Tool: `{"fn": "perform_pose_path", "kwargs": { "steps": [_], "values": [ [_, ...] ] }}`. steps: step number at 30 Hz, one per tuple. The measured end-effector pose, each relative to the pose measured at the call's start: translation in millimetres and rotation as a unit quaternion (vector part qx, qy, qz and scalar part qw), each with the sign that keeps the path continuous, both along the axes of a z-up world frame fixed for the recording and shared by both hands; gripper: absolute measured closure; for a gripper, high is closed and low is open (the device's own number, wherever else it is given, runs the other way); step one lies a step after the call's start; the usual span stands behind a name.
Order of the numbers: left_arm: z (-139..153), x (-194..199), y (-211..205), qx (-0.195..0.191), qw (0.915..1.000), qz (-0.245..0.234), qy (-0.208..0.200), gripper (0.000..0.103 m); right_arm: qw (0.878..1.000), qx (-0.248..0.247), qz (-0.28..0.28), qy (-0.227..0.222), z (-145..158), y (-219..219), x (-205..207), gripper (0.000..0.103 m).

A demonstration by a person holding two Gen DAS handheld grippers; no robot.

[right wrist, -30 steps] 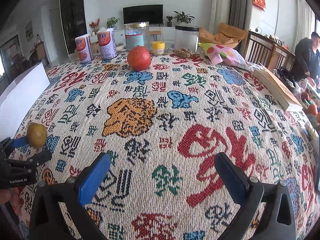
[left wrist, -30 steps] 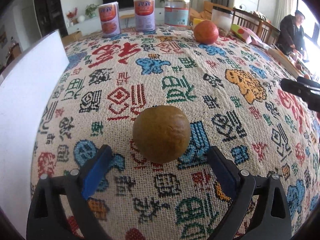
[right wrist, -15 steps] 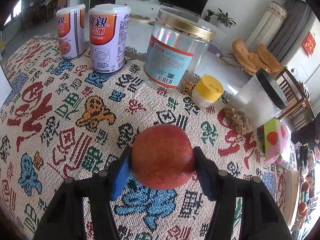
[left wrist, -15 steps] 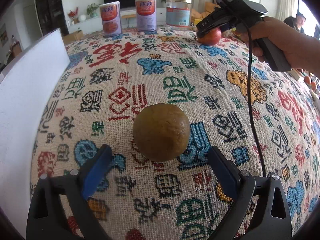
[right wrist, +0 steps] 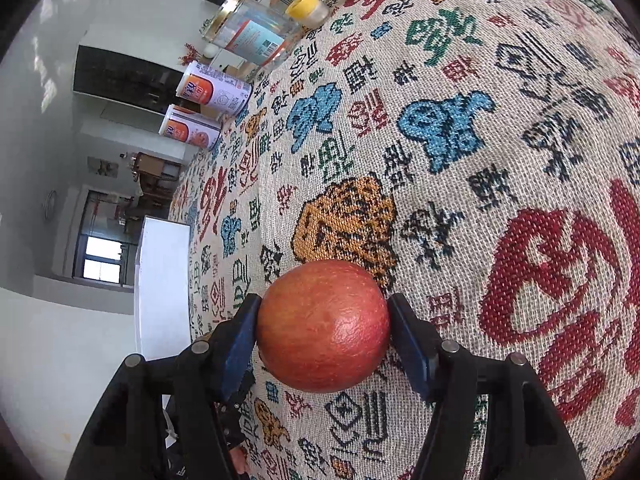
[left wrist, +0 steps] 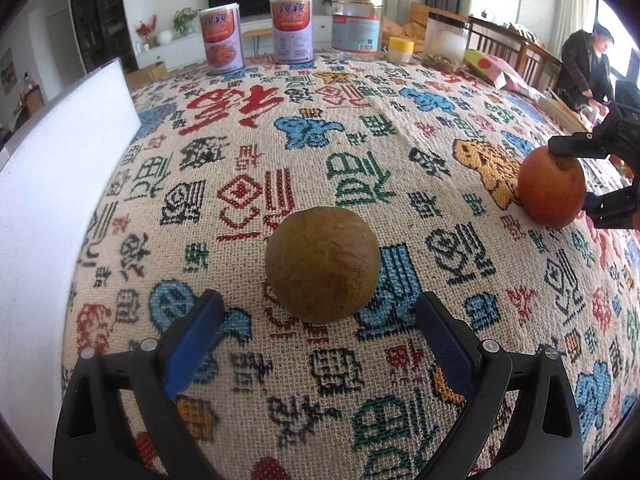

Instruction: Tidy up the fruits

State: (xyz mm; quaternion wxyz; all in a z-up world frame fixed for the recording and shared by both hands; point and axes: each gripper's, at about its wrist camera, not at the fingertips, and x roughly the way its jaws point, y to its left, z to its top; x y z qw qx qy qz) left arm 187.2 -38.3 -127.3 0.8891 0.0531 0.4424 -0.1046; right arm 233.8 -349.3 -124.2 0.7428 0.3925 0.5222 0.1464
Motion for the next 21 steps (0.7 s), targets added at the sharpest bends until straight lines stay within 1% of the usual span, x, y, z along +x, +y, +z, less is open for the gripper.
{"fn": "perform_pose_path", "kwargs": {
  "steps": [1, 2, 4, 6, 8, 9, 10, 11, 12, 13, 14, 15, 17, 18, 19, 20, 21],
  "values": [
    [0, 0, 0, 0.000, 1.0000, 0.000, 0.000, 0.005, 1.000, -0.002, -0.018, -0.007, 2, -8, -5, 0.039],
    [0, 0, 0, 0.000, 1.0000, 0.000, 0.000, 0.005, 0.999, -0.021, -0.030, -0.015, 7, -11, -9, 0.039],
    [0, 0, 0, 0.000, 1.0000, 0.000, 0.000, 0.005, 0.996, -0.070, -0.038, -0.033, 18, -12, -12, 0.039],
    [0, 0, 0, 0.000, 1.0000, 0.000, 0.000, 0.005, 0.992, -0.113, -0.035, -0.040, 27, -10, -13, 0.038],
    [-1, 0, 0, 0.000, 1.0000, 0.000, 0.000, 0.005, 0.984, -0.166, -0.033, -0.056, 40, -5, -17, 0.038],
    [0, 0, 0, 0.000, 1.0000, 0.000, 0.000, 0.005, 0.979, -0.191, -0.033, -0.069, 48, -1, -23, 0.038],
    [0, 0, 0, 0.000, 1.0000, 0.000, 0.000, 0.005, 0.971, -0.221, -0.034, -0.087, 59, 2, -32, 0.036],
    [-1, 0, 0, 0.000, 1.0000, 0.000, 0.000, 0.005, 0.960, -0.256, -0.036, -0.103, 67, 10, -43, 0.026],
    [-1, 0, 0, 0.000, 1.0000, 0.000, 0.000, 0.005, 0.947, -0.297, -0.039, -0.114, 74, 19, -58, 0.019],
    [-1, 0, 0, 0.000, 1.0000, 0.000, 0.000, 0.005, 0.933, -0.337, -0.043, -0.120, 77, 27, -76, 0.006],
    [-1, 0, 0, 0.001, 1.0000, 0.000, 0.000, 0.005, 0.920, -0.370, -0.041, -0.121, 74, 39, -89, 0.000],
    [-1, 0, 0, 0.002, 1.0000, 0.000, 0.000, 0.005, 0.911, -0.392, -0.030, -0.120, 66, 50, -101, 0.000],
    [-1, 0, -1, 0.002, 1.0000, 0.000, 0.000, 0.005, 0.902, -0.420, 0.007, -0.102, 40, 70, -111, 0.000],
    [-1, 0, -1, 0.003, 1.0000, 0.000, 0.000, 0.005, 0.900, -0.426, 0.022, -0.087, 25, 76, -113, 0.000],
    [-1, 0, -1, 0.003, 1.0000, 0.000, 0.000, 0.005, 0.902, -0.424, 0.027, -0.072, 12, 77, -115, 0.001],
    [-2, 0, -1, 0.003, 1.0000, 0.000, 0.000, 0.005, 0.910, -0.404, 0.000, -0.092, 11, 73, -122, 0.000],
    [-1, 0, -1, 0.003, 1.0000, 0.000, 0.000, 0.005, 0.911, -0.404, -0.010, -0.090, 9, 69, -123, 0.000]
  ]
}}
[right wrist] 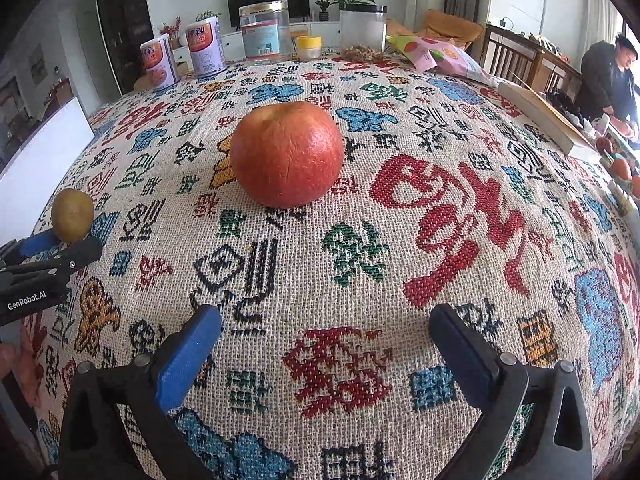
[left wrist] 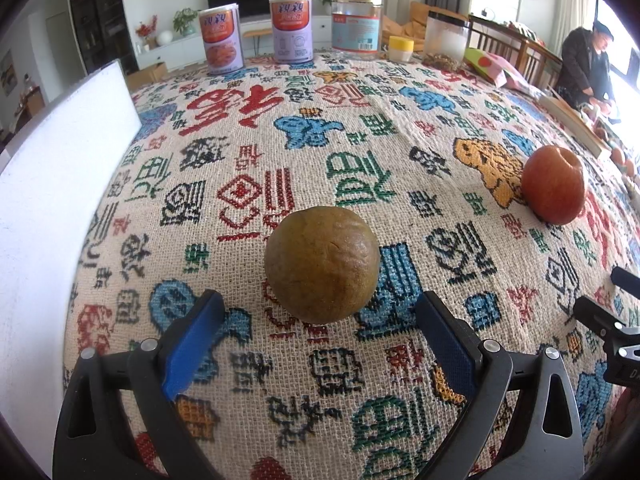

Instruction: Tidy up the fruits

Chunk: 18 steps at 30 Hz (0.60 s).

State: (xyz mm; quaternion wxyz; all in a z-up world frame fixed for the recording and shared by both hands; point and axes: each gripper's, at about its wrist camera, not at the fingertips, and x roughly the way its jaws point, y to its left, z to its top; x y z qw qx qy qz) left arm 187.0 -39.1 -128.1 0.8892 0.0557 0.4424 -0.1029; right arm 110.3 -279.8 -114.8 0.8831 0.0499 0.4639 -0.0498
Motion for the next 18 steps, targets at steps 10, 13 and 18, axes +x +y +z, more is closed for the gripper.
{"fn": "perform_pose_path", "kwargs": {
  "steps": [10, 13, 18],
  "values": [
    [0, 0, 0, -0.001, 1.0000, 0.000, 0.001, 0.005, 1.000, -0.007, -0.001, 0.002, -1, 2, 0, 0.000],
    [0, 2, 4, -0.024, 0.9995, -0.016, 0.011, 0.002, 1.000, -0.007, -0.001, 0.002, -1, 2, 0, 0.000],
    [9, -7, 49, -0.175, 0.9810, -0.063, 0.056, 0.002, 1.000, -0.007, -0.001, 0.002, -1, 2, 0, 0.000]
  ]
}}
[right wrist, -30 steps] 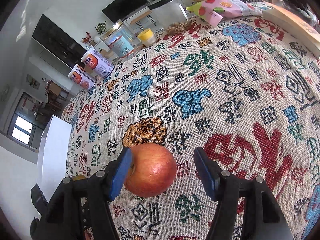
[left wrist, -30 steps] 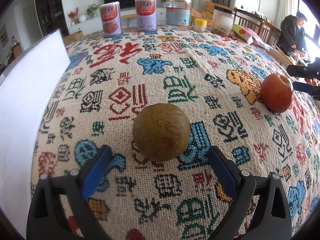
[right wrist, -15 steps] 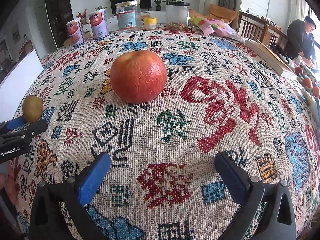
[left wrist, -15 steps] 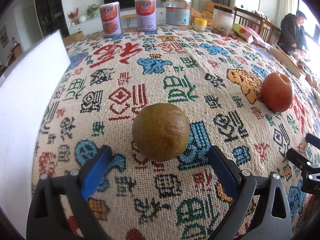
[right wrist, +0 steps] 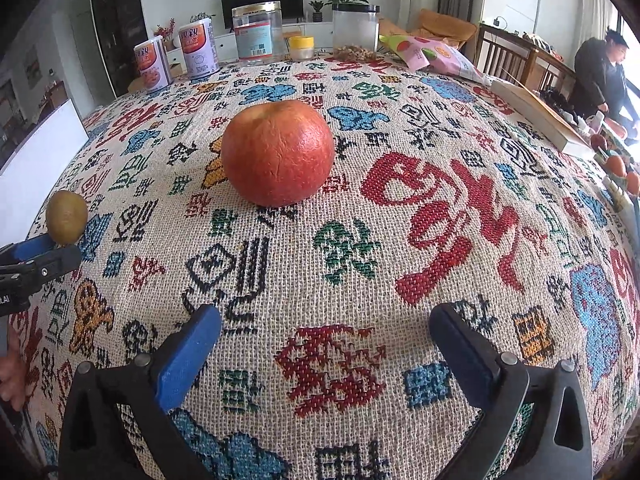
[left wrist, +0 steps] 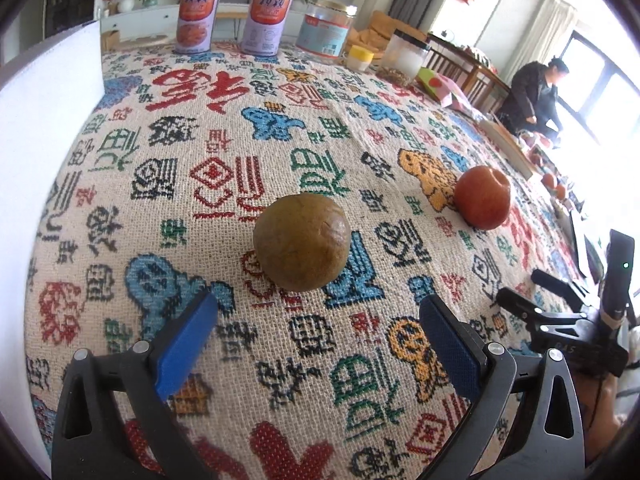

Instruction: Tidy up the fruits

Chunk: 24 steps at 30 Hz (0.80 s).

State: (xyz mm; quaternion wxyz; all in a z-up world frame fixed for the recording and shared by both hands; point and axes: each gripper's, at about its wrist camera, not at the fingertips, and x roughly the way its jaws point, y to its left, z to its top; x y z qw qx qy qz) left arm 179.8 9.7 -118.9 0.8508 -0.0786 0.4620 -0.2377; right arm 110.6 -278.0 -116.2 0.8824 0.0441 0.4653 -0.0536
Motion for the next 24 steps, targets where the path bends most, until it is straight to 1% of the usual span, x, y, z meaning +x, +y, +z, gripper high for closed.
{"fn": "perform_pose_path", "kwargs": {
  "steps": [1, 2, 3, 6, 8, 9, 10, 11, 12, 14, 15, 17, 18, 19, 21, 22, 23, 24],
  "values": [
    [0, -1, 6, -0.016, 0.9998, 0.008, 0.007, 0.002, 1.000, 0.001, 0.000, 0.000, 0, 0, 0, 0.000],
    [1, -2, 7, -0.018, 0.9997, 0.014, 0.011, 0.002, 1.000, 0.001, 0.000, 0.000, 0, 0, 0, 0.000],
    [1, -1, 5, -0.009, 0.9998, 0.014, 0.011, 0.003, 1.000, 0.001, 0.000, -0.001, 1, 0, 0, 0.000],
    [2, 6, -13, 0.052, 0.9982, 0.031, -0.005, 0.004, 1.000, 0.001, 0.001, 0.000, 2, 0, -1, 0.000],
    [3, 13, -24, 0.069, 0.9967, 0.036, -0.023, 0.005, 1.000, 0.007, 0.016, 0.002, 4, -1, 3, 0.000],
    [3, 16, -30, 0.084, 0.9953, 0.038, -0.031, 0.012, 0.999, 0.015, 0.027, 0.006, 6, -3, 9, 0.000],
    [1, 18, -33, 0.095, 0.9941, 0.038, -0.036, 0.054, 0.999, 0.032, 0.028, 0.008, 10, -8, 16, 0.000],
    [0, 19, -36, 0.107, 0.9927, 0.040, -0.038, 0.054, 0.998, 0.048, 0.026, 0.004, 18, -12, 23, 0.000],
    [1, 19, -36, 0.106, 0.9925, 0.042, -0.043, 0.054, 0.998, 0.056, 0.024, -0.007, 28, -15, 30, 0.000],
    [3, 16, -30, 0.091, 0.9943, 0.045, -0.033, 0.055, 0.998, 0.052, 0.031, -0.030, 49, -12, 49, 0.000],
    [5, 12, -26, 0.080, 0.9952, 0.049, -0.027, 0.055, 0.998, 0.045, 0.042, -0.023, 53, -7, 63, 0.000],
    [16, -3, -14, 0.054, 0.9969, 0.055, -0.017, 0.055, 0.997, 0.030, 0.066, 0.021, 44, 6, 91, 0.001],
    [24, -14, -6, 0.033, 0.9977, 0.058, -0.013, 0.055, 0.996, 0.023, 0.076, 0.041, 37, 11, 101, 0.006],
    [36, -28, 6, 0.009, 0.9980, 0.062, -0.009, 0.055, 0.996, 0.012, 0.080, 0.045, 32, 14, 105, 0.034],
    [66, -56, 34, -0.052, 0.9964, 0.067, 0.002, 0.055, 0.996, 0.004, 0.081, 0.035, 32, 19, 102, 0.033],
    [85, -71, 52, -0.083, 0.9943, 0.068, 0.001, 0.055, 0.996, 0.006, 0.082, 0.037, 33, 24, 98, 0.033],
    [102, -84, 70, -0.101, 0.9923, 0.071, -0.004, 0.055, 0.995, 0.018, 0.087, 0.037, 37, 29, 93, 0.033],
    [121, -95, 90, -0.111, 0.9904, 0.081, -0.014, 0.055, 0.994, 0.040, 0.095, 0.033, 44, 38, 87, 0.033]
  ]
}}
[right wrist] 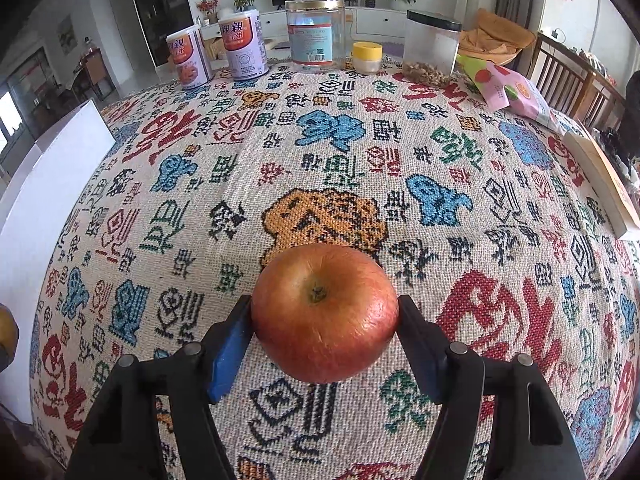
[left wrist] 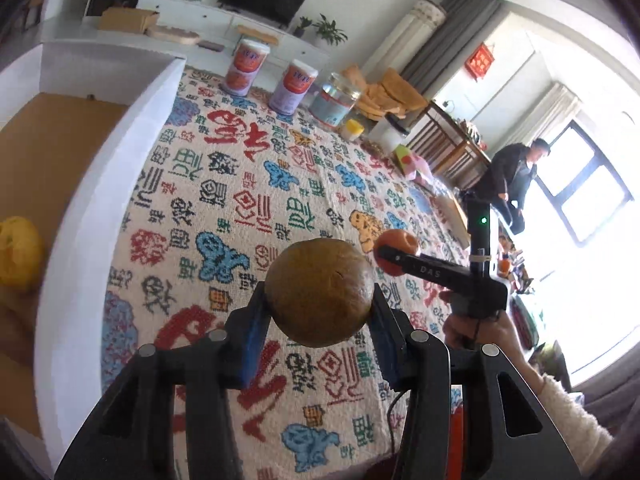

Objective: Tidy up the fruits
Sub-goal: 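Carry the brown fruit and red apple over the white box and open both tools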

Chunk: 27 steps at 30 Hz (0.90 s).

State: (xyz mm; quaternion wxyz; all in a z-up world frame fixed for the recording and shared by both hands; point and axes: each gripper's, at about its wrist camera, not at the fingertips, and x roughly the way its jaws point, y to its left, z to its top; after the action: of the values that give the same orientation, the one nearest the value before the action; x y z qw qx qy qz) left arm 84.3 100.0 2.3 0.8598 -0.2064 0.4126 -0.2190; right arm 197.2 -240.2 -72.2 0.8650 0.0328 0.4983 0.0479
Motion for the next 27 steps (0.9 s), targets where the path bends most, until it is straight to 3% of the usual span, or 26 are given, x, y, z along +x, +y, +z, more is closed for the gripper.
{"fn": "perform_pose_path", "kwargs": {
  "steps": [3, 6, 9, 12, 16, 18, 21, 24, 25, 27],
  "values": [
    [43, -16, 66, 0.006, 0.9982, 0.053, -0.026, 0.055, 0.996, 0.073, 0.051, -0.013, 37, 47, -10, 0.033],
    [51, -11, 133, 0.036, 0.9898, 0.136, -0.022, 0.054, 0.984, 0.113, 0.133, -0.045, 85, 122, -15, 0.033],
    [26, 9, 187, 0.089, 0.9721, 0.215, 0.027, 0.054, 0.963, 0.136, 0.221, -0.069, 126, 207, -16, 0.033],
    [-16, 35, 218, 0.116, 0.9591, 0.240, 0.096, 0.055, 0.946, 0.111, 0.293, -0.088, 142, 291, -10, 0.033],
    [-64, 60, 234, 0.122, 0.9505, 0.225, 0.177, 0.054, 0.939, 0.082, 0.332, -0.036, 120, 380, 18, 0.033],
    [-77, 66, 238, 0.101, 0.9491, 0.213, 0.209, 0.054, 0.939, 0.055, 0.340, -0.012, 100, 412, 27, 0.033],
    [-84, 74, 234, 0.112, 0.9478, 0.196, 0.225, 0.053, 0.943, 0.014, 0.332, 0.032, 67, 446, 38, 0.033],
    [-86, 77, 233, 0.118, 0.9466, 0.195, 0.228, 0.038, 0.942, 0.001, 0.328, 0.072, 40, 465, 44, 0.033],
    [-86, 77, 233, 0.120, 0.9456, 0.197, 0.229, 0.032, 0.942, -0.001, 0.327, 0.078, 32, 467, 46, 0.032],
    [-78, 76, 230, 0.123, 0.9458, 0.209, 0.216, 0.032, 0.947, 0.010, 0.318, 0.054, 33, 464, 44, 0.031]
  ]
}}
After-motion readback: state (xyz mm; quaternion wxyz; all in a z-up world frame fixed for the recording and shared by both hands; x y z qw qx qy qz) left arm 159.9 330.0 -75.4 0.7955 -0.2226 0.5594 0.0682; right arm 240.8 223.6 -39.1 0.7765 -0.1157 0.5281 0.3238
